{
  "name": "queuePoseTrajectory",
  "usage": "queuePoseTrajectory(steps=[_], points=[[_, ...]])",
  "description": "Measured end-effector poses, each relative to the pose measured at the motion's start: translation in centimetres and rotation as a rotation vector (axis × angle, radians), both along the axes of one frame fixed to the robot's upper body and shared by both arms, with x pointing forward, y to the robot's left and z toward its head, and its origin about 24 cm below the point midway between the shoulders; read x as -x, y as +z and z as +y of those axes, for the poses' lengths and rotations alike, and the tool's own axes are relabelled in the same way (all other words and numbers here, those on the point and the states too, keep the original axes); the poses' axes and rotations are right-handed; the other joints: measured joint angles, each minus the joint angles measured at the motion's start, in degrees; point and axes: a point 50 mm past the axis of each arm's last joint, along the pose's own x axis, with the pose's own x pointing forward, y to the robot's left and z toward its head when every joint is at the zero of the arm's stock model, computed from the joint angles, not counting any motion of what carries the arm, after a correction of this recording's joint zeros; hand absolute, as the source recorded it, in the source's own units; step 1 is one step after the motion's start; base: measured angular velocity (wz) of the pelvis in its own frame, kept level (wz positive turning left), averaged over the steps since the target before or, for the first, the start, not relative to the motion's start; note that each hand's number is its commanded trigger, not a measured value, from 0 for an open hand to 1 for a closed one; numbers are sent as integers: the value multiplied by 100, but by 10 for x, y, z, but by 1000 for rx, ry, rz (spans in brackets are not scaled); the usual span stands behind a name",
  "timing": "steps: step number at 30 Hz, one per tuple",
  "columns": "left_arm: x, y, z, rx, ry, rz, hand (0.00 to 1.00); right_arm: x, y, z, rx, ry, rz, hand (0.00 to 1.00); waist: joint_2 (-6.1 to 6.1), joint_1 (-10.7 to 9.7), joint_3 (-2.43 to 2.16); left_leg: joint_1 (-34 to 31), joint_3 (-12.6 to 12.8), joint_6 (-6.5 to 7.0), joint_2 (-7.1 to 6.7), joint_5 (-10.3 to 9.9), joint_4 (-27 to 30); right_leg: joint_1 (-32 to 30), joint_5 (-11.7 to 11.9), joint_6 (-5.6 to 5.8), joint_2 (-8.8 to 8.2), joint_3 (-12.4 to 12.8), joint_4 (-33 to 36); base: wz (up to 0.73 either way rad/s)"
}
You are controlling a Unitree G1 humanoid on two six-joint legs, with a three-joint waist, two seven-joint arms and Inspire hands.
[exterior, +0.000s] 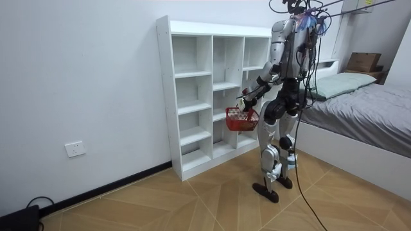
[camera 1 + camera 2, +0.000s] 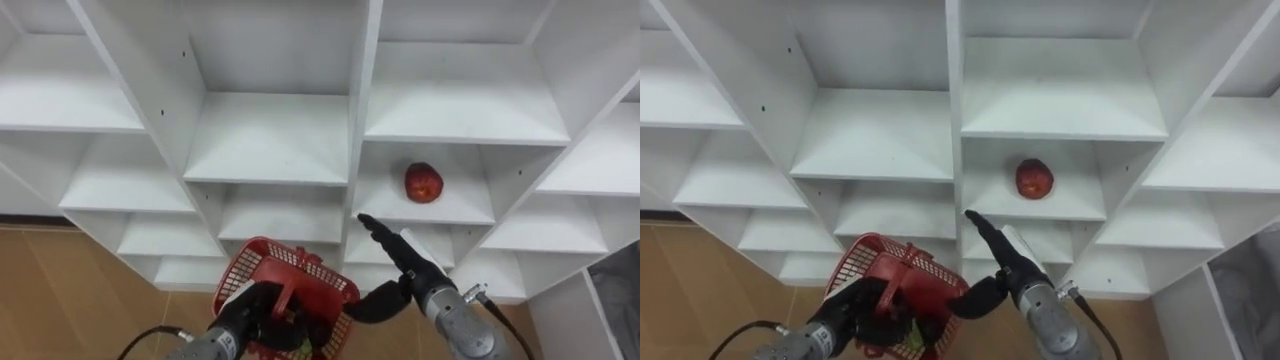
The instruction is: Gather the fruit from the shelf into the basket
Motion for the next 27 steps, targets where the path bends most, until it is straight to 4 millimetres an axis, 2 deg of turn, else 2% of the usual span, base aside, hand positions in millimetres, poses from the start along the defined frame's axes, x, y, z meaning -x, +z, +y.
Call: queuePoseTrajectory(steps=[7, 14, 19, 27], points=[[4, -2, 7, -14, 61, 10, 100, -2, 13, -6, -46, -79, -66, 0, 5, -76, 5, 130, 104, -21, 11, -15, -38, 95, 3, -5, 24, 113, 3, -7], [7, -4, 11, -18, 85, 25, 100, -3, 21, -19, -58, -191, -123, 0, -3, -168, 13, 233, 205, -26, 26, -42, -42, 184, 3, -5, 32, 237, -5, -8], [12, -6, 13, -19, 92, 38, 100, -4, 26, -20, -59, -216, -152, 0, -16, -239, 20, 311, 235, -31, 40, -78, -44, 222, 2, -5, 64, 275, -11, -5], [9, 0, 15, -18, 126, -3, 100, -5, 34, -21, -106, -263, -199, 0, -60, -256, 32, 537, 286, -48, 86, -149, -45, 443, 3, -6, 105, 355, -100, -5]])
